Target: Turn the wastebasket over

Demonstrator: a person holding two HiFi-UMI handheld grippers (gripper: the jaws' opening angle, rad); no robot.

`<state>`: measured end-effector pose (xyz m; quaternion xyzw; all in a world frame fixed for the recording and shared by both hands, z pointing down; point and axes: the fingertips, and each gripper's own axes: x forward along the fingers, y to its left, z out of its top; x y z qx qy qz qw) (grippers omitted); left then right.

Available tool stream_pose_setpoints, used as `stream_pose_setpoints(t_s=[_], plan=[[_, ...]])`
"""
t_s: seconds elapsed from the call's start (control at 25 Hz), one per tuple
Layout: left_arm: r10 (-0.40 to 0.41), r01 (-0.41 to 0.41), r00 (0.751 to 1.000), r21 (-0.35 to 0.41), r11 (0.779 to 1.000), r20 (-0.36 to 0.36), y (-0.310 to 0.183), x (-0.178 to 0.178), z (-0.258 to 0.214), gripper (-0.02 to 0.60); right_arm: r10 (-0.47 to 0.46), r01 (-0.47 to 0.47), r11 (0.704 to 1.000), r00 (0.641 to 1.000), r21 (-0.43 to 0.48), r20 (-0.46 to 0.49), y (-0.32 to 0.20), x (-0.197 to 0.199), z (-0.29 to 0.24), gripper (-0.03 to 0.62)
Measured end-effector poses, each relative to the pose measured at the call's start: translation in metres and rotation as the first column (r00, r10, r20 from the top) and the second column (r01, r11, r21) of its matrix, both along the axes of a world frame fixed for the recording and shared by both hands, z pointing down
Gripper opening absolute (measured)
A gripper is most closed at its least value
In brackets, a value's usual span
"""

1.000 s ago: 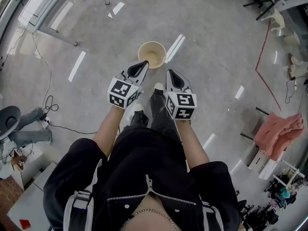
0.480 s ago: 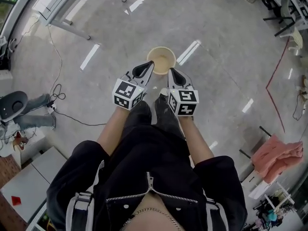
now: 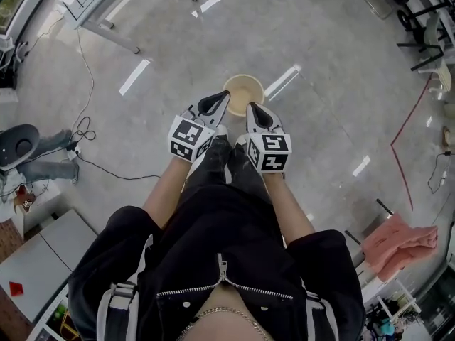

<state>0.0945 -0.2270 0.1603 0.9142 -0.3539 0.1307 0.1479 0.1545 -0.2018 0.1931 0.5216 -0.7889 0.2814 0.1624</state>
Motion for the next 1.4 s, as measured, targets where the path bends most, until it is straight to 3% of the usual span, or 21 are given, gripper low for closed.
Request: stream_pose_setpoints(t_s=[0.72, 1.04, 1.4], plan=[[0.148, -0.149, 0.989, -0.014, 0.989, -0.028, -0.053, -0.016, 0.024, 0.005, 0.144, -0.145, 0.989, 0.988, -0.018, -0.052, -0.043, -0.014, 0.011, 0.011], [0.152, -0.152, 0.988, -0.021, 0.988, -0.022, -0.051, -0.01, 0.032, 0.005, 0.161, -0.163, 0.986, 0.986, -0.041, -0.05, -0.032, 0.0, 0.022, 0.011], [0.123, -0.123, 0.992, -0.002, 0.992, -0.001, -0.017, -0.002, 0.031, 0.005, 0.154, -0.155, 0.987, 0.987, -0.028, -0.038, 0.01, 0.017, 0.024, 0.011]])
